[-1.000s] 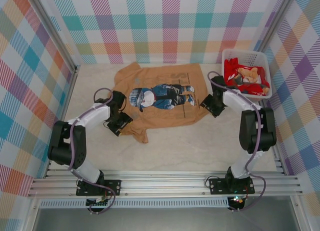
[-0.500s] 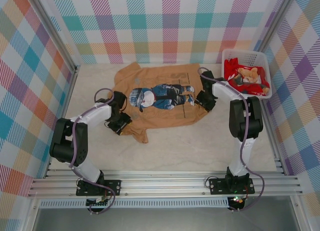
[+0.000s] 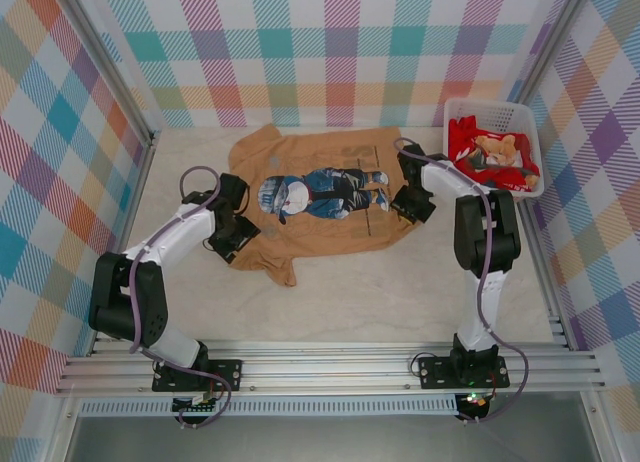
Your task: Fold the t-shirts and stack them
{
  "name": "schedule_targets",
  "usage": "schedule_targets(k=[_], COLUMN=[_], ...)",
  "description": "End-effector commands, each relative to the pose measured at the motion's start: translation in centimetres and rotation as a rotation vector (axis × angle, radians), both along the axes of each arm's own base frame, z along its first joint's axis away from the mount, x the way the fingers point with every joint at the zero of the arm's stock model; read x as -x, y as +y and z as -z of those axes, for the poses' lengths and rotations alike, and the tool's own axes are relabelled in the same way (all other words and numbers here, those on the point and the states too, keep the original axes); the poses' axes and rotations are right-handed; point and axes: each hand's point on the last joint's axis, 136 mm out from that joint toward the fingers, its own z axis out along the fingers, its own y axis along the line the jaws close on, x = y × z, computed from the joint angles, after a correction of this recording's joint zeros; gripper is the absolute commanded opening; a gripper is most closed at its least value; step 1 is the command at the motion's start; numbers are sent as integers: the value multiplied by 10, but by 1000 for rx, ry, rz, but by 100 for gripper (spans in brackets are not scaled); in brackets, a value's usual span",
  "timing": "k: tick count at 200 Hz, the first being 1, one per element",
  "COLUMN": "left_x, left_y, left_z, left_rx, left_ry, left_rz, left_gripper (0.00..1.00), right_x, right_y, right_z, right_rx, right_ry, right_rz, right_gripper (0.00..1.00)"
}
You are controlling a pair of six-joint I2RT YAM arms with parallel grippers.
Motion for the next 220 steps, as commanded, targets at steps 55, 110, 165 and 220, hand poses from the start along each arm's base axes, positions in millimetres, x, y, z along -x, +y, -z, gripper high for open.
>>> schedule_targets(k=[55, 110, 165, 220], left_x=[-21, 3, 58, 46], left_y=[28, -1, -66, -83], left_z=[40, -4, 20, 32], left_rx=[-15, 5, 105, 89], left_ry=[87, 52, 151, 164], left_rz=[-34, 21, -18, -10], left_gripper=[54, 54, 54, 43], right_x=[70, 116, 115, 116], right_y=[-24, -42, -49, -49], right_z=[-73, -25, -4, 0], right_rx=[49, -10, -3, -13], right_ry=[-70, -3, 52, 59], right_rz=[-42, -49, -73, -79], right_gripper=[0, 0, 0, 0])
